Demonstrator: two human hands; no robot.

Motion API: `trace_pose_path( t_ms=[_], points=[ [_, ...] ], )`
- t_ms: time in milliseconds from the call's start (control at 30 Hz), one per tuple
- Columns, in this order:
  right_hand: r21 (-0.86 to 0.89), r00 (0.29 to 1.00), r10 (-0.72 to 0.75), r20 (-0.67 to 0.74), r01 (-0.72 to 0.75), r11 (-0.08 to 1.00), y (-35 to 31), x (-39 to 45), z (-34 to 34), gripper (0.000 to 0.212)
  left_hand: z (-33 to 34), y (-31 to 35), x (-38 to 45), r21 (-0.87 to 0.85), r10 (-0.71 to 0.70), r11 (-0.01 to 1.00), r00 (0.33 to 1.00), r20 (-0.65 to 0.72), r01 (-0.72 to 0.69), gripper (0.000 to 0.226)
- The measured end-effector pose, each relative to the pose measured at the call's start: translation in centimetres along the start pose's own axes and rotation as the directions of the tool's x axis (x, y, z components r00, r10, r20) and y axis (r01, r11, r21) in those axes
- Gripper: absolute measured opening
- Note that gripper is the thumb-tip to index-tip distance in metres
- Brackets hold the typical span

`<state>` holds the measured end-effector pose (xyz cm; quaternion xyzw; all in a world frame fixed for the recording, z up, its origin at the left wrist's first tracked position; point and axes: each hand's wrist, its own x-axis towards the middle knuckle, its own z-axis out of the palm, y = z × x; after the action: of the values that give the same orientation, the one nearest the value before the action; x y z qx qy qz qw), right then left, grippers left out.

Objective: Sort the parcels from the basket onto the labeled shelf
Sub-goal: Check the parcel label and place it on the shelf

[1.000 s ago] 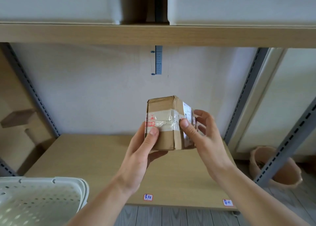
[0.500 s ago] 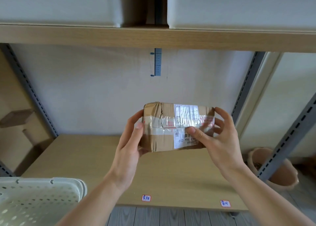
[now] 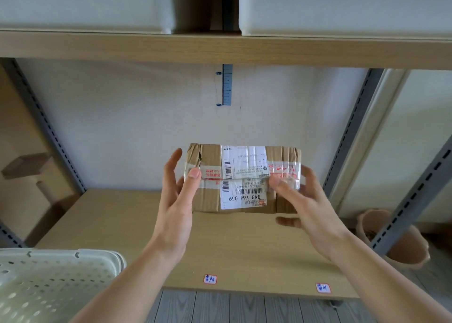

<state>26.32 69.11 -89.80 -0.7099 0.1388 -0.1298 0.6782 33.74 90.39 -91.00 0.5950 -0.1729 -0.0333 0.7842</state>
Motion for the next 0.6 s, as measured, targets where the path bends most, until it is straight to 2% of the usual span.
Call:
trace_pose_path(
  t_ms=[67,133,200,267,300,367,433,533,600],
  points=[
    [0.049,0.996,0.054,0.067,-0.057,0.997,-0.1,0.0,0.1,0.093,-0.1,-0.2,0.2,0.009,0.011,1.0,1.0,0.02,-0.011,0.055],
    [0.205,0.999,0.027,-0.029,-0.02,0.978,-0.1,0.4,0.0,0.092,-0.2,-0.7,0.3,0.026,0.009,1.0,0.998,0.054,-0.01,0.057],
    [0.367,0.988,0.002,-0.156,0.056,0.928,-0.1,0.7,-0.4,0.076,-0.5,-0.9,0.4,0.055,0.019,0.998,0.996,0.09,-0.024,0.045],
    [0.459,0.987,-0.006,-0.163,0.081,0.885,-0.3,0.5,-0.3,0.048,-0.3,-0.9,0.0,0.124,0.033,0.991,0.991,0.133,-0.05,0.04],
    [0.448,0.993,-0.023,-0.115,0.073,0.891,-0.3,0.3,0.0,0.035,0.0,-1.0,-0.2,0.156,0.015,0.987,0.986,0.169,-0.042,0.044],
    [0.301,0.997,-0.081,-0.005,0.079,0.95,0.0,0.0,0.5,0.021,0.9,-1.0,-0.7,0.179,-0.04,0.984,0.977,0.211,0.001,0.045],
    [0.17,0.99,-0.139,0.035,0.131,0.977,0.4,-0.1,0.7,0.03,1.3,-1.2,-0.9,0.128,-0.067,0.991,0.976,0.205,0.041,0.051],
    [0.093,0.98,-0.199,0.028,0.196,0.976,0.4,-0.1,0.6,0.061,1.1,-1.2,-0.6,0.049,-0.101,0.994,0.978,0.182,0.094,0.101],
    [0.049,0.985,-0.172,0.028,0.17,0.984,0.5,-0.1,0.4,0.077,1.0,-0.9,-0.6,0.026,-0.115,0.993,0.977,0.177,0.112,0.118]
  ],
)
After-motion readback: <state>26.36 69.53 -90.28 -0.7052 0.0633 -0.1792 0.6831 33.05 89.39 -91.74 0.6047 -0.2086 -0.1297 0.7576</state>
